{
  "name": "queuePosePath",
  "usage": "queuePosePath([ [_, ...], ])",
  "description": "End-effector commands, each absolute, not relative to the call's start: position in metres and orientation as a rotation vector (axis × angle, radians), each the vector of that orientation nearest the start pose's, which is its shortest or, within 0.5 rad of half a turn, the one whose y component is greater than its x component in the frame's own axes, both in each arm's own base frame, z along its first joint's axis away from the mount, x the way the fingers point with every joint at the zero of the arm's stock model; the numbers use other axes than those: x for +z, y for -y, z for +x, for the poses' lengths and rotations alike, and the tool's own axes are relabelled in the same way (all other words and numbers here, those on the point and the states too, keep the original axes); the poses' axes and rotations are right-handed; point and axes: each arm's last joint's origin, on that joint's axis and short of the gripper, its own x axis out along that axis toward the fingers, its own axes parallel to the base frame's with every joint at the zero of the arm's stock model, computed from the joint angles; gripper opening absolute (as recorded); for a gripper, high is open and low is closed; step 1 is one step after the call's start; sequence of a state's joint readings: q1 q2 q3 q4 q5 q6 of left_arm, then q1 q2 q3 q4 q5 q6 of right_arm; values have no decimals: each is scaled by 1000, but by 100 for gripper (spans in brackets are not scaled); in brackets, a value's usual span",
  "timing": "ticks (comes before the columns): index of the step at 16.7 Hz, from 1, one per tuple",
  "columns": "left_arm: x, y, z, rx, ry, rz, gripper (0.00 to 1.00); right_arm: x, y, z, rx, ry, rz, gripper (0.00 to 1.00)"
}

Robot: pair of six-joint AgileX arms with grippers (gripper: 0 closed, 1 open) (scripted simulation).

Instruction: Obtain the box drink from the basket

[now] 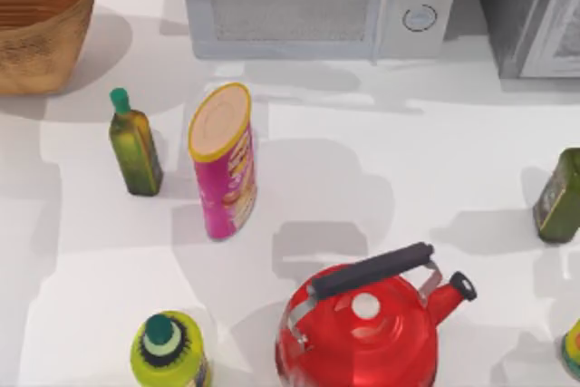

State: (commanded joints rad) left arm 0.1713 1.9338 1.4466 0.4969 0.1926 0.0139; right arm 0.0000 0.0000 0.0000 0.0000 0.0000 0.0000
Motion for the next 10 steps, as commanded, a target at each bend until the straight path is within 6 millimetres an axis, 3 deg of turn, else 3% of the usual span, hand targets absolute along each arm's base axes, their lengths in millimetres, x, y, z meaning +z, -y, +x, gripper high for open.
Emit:
queuePosePath([
  [3, 284, -78, 454, 2, 3, 0, 0, 160, 1, 106, 0, 0, 0, 100],
  [5, 287, -74, 443, 2, -13, -7, 0, 160, 1, 106, 0, 0, 0, 100],
  [7, 297, -66, 422, 2, -22, -12, 0, 160, 1, 106, 0, 0, 0, 100],
  [10, 315, -52, 376, 1, -21, -13, 0, 160, 1, 106, 0, 0, 0, 100],
])
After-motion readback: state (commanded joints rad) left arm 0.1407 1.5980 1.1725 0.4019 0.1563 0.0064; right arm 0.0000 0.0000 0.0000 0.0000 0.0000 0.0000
